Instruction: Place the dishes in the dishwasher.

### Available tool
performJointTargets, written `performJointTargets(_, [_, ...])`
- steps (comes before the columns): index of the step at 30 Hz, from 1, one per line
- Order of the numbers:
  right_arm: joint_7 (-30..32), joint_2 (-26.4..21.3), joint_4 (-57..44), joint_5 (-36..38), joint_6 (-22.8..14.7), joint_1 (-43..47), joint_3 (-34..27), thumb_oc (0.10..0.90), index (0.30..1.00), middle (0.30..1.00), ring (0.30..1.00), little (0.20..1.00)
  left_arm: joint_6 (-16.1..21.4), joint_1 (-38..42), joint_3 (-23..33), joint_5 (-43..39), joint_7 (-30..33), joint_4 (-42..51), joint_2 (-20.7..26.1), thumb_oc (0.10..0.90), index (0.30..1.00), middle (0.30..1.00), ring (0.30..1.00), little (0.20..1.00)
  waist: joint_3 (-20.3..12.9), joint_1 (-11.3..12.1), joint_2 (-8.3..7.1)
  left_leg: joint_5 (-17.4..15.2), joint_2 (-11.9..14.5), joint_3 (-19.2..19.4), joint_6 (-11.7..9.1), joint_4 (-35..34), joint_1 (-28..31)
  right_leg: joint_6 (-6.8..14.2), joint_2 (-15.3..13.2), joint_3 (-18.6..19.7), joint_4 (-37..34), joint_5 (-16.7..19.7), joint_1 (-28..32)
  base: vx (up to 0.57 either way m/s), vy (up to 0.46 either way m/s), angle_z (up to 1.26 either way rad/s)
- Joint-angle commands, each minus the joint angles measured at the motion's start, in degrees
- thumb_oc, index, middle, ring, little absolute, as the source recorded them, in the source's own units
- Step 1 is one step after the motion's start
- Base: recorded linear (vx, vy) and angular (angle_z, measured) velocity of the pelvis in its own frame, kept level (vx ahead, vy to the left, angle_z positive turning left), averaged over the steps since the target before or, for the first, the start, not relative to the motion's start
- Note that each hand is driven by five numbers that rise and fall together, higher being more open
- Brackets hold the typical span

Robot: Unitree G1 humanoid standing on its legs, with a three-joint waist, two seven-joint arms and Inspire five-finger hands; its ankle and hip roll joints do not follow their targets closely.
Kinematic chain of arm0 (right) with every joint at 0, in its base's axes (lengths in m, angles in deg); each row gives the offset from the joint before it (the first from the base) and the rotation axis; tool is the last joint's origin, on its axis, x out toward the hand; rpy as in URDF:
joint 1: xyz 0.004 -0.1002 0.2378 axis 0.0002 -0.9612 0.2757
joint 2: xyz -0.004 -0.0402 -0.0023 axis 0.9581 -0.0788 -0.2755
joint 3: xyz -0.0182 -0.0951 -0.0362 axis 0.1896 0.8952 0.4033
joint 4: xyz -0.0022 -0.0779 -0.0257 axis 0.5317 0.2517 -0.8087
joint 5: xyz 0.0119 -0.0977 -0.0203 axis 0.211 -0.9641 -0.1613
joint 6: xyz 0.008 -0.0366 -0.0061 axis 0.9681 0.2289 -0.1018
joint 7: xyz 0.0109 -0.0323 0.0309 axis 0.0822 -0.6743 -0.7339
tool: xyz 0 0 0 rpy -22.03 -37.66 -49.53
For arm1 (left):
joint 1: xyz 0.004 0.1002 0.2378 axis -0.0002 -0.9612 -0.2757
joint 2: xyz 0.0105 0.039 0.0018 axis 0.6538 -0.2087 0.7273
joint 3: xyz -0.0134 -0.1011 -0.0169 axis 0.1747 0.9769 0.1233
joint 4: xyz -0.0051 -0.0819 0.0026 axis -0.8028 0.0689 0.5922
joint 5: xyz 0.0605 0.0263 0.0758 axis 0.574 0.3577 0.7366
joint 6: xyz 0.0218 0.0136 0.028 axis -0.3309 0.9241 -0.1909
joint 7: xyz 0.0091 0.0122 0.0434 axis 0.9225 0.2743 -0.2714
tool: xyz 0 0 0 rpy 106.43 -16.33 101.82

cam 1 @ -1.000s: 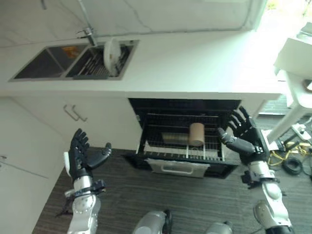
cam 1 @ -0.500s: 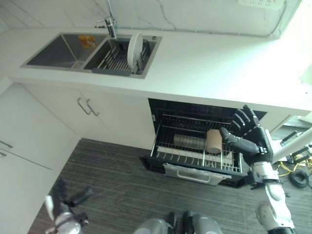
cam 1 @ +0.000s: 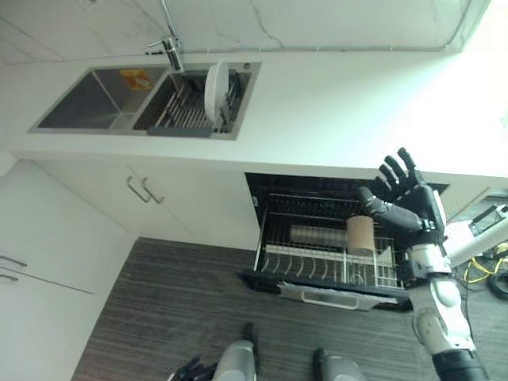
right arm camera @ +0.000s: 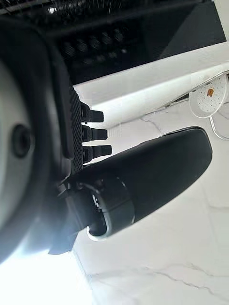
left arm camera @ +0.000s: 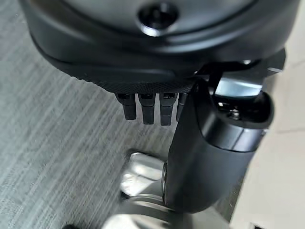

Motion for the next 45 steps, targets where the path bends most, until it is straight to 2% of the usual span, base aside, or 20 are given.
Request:
performJointTargets(1, [1.54, -2.42, -7.30, -1.13, -5.74, 5.46, -1.83, 0.800, 0.900, 0.900, 0.900, 0.900, -1.03, -1.29, -2.77, 5.12, -3.36, 0.64, 1.59, 0.800, 0.900, 0.900, 0.900, 0.900, -2.67, 0.25, -0.81, -2.82, -0.65, -1.06, -1.12, 3.51, 1.87, 1.28, 0.94, -1.99, -2.75, -1.59, 2.39, 0.11, 0.603, -0.19])
performJointTargets(3, [3.38, -3.27, -6.83, -0.67, -5.96, 6.45, -2.33, 0.800, 0.900, 0.900, 0.900, 0.900, -3.65, -0.10, -5.21, 5.42, -5.08, -0.04, 1.99, 0.800, 0.900, 0.900, 0.900, 0.900, -3.40, -0.35, -0.40, -5.51, -1.71, -0.69, -0.78, 3.51, 4.25, 3.21, -2.06, -1.22, -2.75, -0.45, 1.68, 0.07, 0.634, -0.18])
performJointTargets(5, [3.76, -3.27, -6.63, -0.20, -6.04, 6.44, -2.53, 0.800, 0.900, 0.900, 0.900, 0.900, -4.63, 0.08, -5.46, 3.61, -4.65, 0.07, 1.80, 0.800, 0.900, 0.900, 0.900, 0.900, -3.44, -0.24, -0.56, -6.08, -2.45, -0.62, -0.43, 3.51, 4.78, 3.89, -2.99, -0.84, -2.75, 0.18, 1.49, 0.02, 0.338, -0.14])
performJointTargets(9, [5.67, -1.38, -7.01, -1.15, -6.72, 6.19, -2.20, 0.800, 0.900, 0.900, 0.900, 0.900, -7.83, 1.64, -5.85, 4.26, -5.83, -1.28, 2.86, 0.800, 0.900, 0.900, 0.900, 0.900, -3.96, 0.18, -1.44, -9.14, -5.72, -0.02, 2.64, 3.51, 6.54, 7.42, -7.79, 1.21, -2.75, 4.17, -1.09, 0.00, 0.287, -0.16])
performJointTargets(12, [5.20, -0.07, -7.37, -1.05, -5.98, 6.53, -1.37, 0.800, 0.900, 0.900, 0.900, 0.900, -8.54, 1.12, -5.14, 1.98, -6.46, -1.95, 2.94, 0.800, 0.900, 0.900, 0.900, 0.900, -4.38, 1.59, -1.40, -9.79, -6.42, 1.60, 3.88, 3.51, 6.93, 7.58, -9.22, -1.33, -2.75, 5.32, -1.60, 0.00, 0.244, -0.40])
performJointTargets(13, [3.46, 2.07, -8.60, -1.44, -4.32, 7.23, 0.51, 0.800, 0.900, 0.900, 0.900, 0.900, -9.90, 0.39, -3.99, -0.55, -7.24, -0.88, 2.91, 0.800, 0.900, 0.900, 0.900, 0.900, -4.85, 3.60, -0.79, -10.32, -5.87, 5.17, 5.49, 3.51, 7.34, 7.37, -8.83, -9.19, -2.75, 7.70, -0.67, -0.03, 0.330, -0.45])
performJointTargets(15, [5.08, 2.37, -9.52, -2.25, -4.33, 7.38, 1.51, 0.800, 0.900, 0.900, 0.900, 0.900, -11.20, 0.38, -4.24, -0.55, -7.39, 0.08, 2.85, 0.800, 0.900, 0.900, 0.900, 0.900, -4.75, 3.81, -0.47, -11.02, -6.04, 5.70, 6.75, 3.51, 7.32, 6.43, -5.29, -10.27, -2.75, 7.48, -0.10, 0.00, 0.253, -1.02])
performJointTargets(16, [6.64, 1.84, -10.60, -2.80, -5.08, 7.28, 2.13, 0.800, 0.900, 0.900, 0.900, 0.900, -11.91, 0.38, -4.87, -2.13, -8.20, 0.03, 2.35, 0.800, 0.900, 0.900, 0.900, 0.900, -4.30, 3.19, -0.91, -11.67, -7.57, 4.90, 7.83, 3.51, 7.10, 3.70, 0.82, -9.81, -2.75, 5.30, -0.23, 0.02, 0.174, -1.39])
performJointTargets(17, [6.26, 1.42, -10.26, -3.48, -6.23, 7.36, 2.54, 0.800, 0.900, 0.900, 0.900, 0.900, -11.94, 0.22, -5.07, -3.09, -9.23, -0.23, 1.85, 0.800, 0.900, 0.900, 0.900, 0.900, -4.24, 3.48, -1.71, -11.56, -9.16, 4.66, 7.94, 3.51, 6.87, 1.99, 3.22, -9.92, -2.75, 3.33, -0.64, -0.01, 0.113, -1.13])
performJointTargets(21, [5.65, -0.08, -9.24, -2.45, -6.89, 8.22, 2.73, 0.800, 0.900, 0.900, 0.900, 0.900, -11.14, -0.26, -5.32, -4.69, -8.16, -0.51, 0.90, 0.800, 0.900, 0.900, 0.900, 0.900, -4.09, 3.82, -3.11, -10.51, -11.86, 4.24, 7.91, 3.51, 6.67, 0.57, 3.51, -6.89, -2.75, 1.03, -1.68, 0.02, 0.001, -0.12])
performJointTargets(22, [4.78, -0.22, -8.69, -2.25, -6.99, 8.95, 2.93, 0.800, 0.900, 0.900, 0.900, 0.900, -10.85, -0.77, -4.65, -3.24, -9.30, -0.26, 0.93, 0.800, 0.900, 0.900, 0.900, 0.900, -4.27, 4.34, -3.45, -10.05, -12.39, 4.90, 7.68, 3.51, 6.93, 0.39, 2.81, -7.73, -2.75, 0.97, -1.55, 0.10, 0.007, 0.02])
performJointTargets(26, [4.01, 0.03, -9.26, -2.48, -6.30, 9.68, 2.54, 0.800, 0.900, 0.900, 0.900, 0.900, -9.84, -1.49, -5.63, -3.02, -9.29, 0.14, 0.25, 0.800, 0.900, 0.900, 0.900, 0.900, -3.74, 4.41, -3.26, -9.50, -12.68, 5.17, 7.55, 3.51, 7.16, 0.05, 2.52, -7.35, -2.75, 0.96, -1.55, 0.06, -0.001, -0.36])
performJointTargets(29, [4.51, -0.01, -10.05, -3.97, -5.65, 10.04, 2.60, 0.800, 0.900, 0.900, 0.900, 0.900, -10.31, -1.58, -5.23, -4.18, -9.26, 0.64, -0.05, 0.800, 0.900, 0.900, 0.900, 0.900, -3.40, 4.40, -4.08, -9.33, -13.46, 5.70, 7.20, 3.51, 8.05, -0.22, 1.81, -6.20, -2.75, 0.71, -1.57, 0.06, -0.047, 0.00])
performJointTargets(31, [4.82, -0.12, -10.27, -4.23, -5.55, 10.29, 2.67, 0.800, 0.900, 0.900, 0.900, 0.900, -9.20, -1.87, -5.02, -5.26, -9.16, 0.58, -0.35, 0.800, 0.900, 0.900, 0.900, 0.900, -2.71, 4.83, -4.98, -7.55, -14.11, 5.97, 6.57, 4.47, 8.57, -0.39, 0.76, -5.55, -2.75, 0.94, -1.45, 0.04, -0.049, 0.06])
performJointTargets(33, [4.96, -0.13, -10.38, -4.55, -5.72, 10.49, 2.83, 0.800, 0.900, 0.900, 0.900, 0.900, -8.77, -2.08, -4.86, -6.45, -9.20, 0.89, -0.56, 0.800, 0.900, 0.900, 0.900, 0.900, -2.19, 5.09, -5.00, -6.93, -13.99, 5.80, 6.05, 6.90, 7.63, -0.55, 0.72, -5.37, -2.75, 1.03, -1.26, 0.02, -0.005, 0.15])
performJointTargets(37, [4.21, 0.76, -11.36, -6.31, -5.74, 11.68, 2.92, 0.800, 0.900, 0.900, 0.900, 0.900, -8.06, -2.75, -4.46, -4.80, -8.44, 2.69, -0.98, 0.800, 0.900, 0.900, 0.900, 0.900, -1.80, 5.89, -3.12, -5.67, -12.16, 2.60, 5.22, 3.51, 6.26, -0.21, 1.80, -5.22, -2.75, 0.85, -0.52, 0.05, 0.131, 0.08])
performJointTargets(38, [4.61, 1.09, -11.77, -8.07, -5.70, 12.66, 3.53, 0.800, 0.900, 0.900, 0.900, 0.900, -6.90, -2.98, -4.49, -4.40, -7.80, 2.49, -0.98, 0.800, 0.900, 0.900, 0.900, 0.900, -1.93, 6.34, -1.59, -4.32, -10.17, 0.94, 3.67, 3.51, 2.99, -0.13, 2.96, -5.44, -2.75, 0.10, 0.23, 0.07, 0.245, 0.03])
performJointTargets(39, [5.11, 1.20, -11.92, -9.09, -5.53, 13.37, 4.04, 0.800, 0.900, 0.900, 0.900, 0.900, -6.33, -3.01, -4.37, -4.70, -7.24, 2.23, -1.06, 0.800, 0.900, 0.900, 0.900, 0.900, -1.99, 6.81, -0.98, -3.11, -9.18, -0.24, 2.58, 3.51, 0.99, -0.12, 3.48, -5.41, -2.75, -0.47, 0.82, 0.11, 0.289, 0.05])
performJointTargets(41, [7.17, 0.74, -12.16, -10.72, -5.14, 16.04, 5.96, 0.800, 0.900, 0.900, 0.900, 0.900, -4.26, -2.18, -2.84, -3.45, -6.85, 0.45, -0.62, 0.800, 0.900, 0.900, 0.900, 0.900, -2.09, 8.78, -0.66, 1.09, -6.38, -3.06, 0.09, 3.51, -4.78, -0.03, 3.64, -4.85, -2.75, -2.58, 3.60, 0.23, 0.380, 0.09])
performJointTargets(45, [8.86, 0.19, -11.92, -10.62, -5.64, 17.61, 7.02, 0.800, 0.900, 0.900, 0.900, 0.900, -2.81, -1.36, -2.48, -0.68, -6.94, -0.98, 0.22, 0.800, 0.900, 0.900, 0.900, 0.900, -2.54, 9.59, -0.89, 0.79, -5.57, -4.35, -0.12, 3.51, -5.22, 0.73, 2.40, -4.57, -2.75, -3.18, 4.77, 0.18, 0.289, -0.31])
